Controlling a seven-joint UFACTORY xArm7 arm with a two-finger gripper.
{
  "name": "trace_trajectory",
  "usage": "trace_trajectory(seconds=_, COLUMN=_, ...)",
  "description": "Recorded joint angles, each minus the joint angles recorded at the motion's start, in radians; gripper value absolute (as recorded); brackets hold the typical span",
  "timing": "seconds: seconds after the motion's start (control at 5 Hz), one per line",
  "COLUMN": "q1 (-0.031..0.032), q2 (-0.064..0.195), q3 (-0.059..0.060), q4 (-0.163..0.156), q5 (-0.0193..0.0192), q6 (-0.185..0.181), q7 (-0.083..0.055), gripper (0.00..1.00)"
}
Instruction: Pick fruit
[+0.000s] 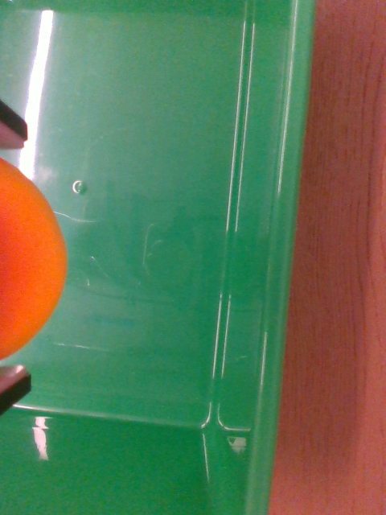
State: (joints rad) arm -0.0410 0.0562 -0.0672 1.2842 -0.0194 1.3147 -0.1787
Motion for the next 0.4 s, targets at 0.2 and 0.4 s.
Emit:
trace_trajectory(seconds=0.2, q1=0.0000, q2=0.000, q3=0.000, q4=0.000, q5=0.0000, q6=0.000, q7=0.000, gripper=1.00)
trace_trajectory(seconds=0.4, q1=0.0005, q2=-0.014, q3=0.000, q4=0.031, q5=-0.0008, q6=0.045, q7=0.000, gripper=1.00)
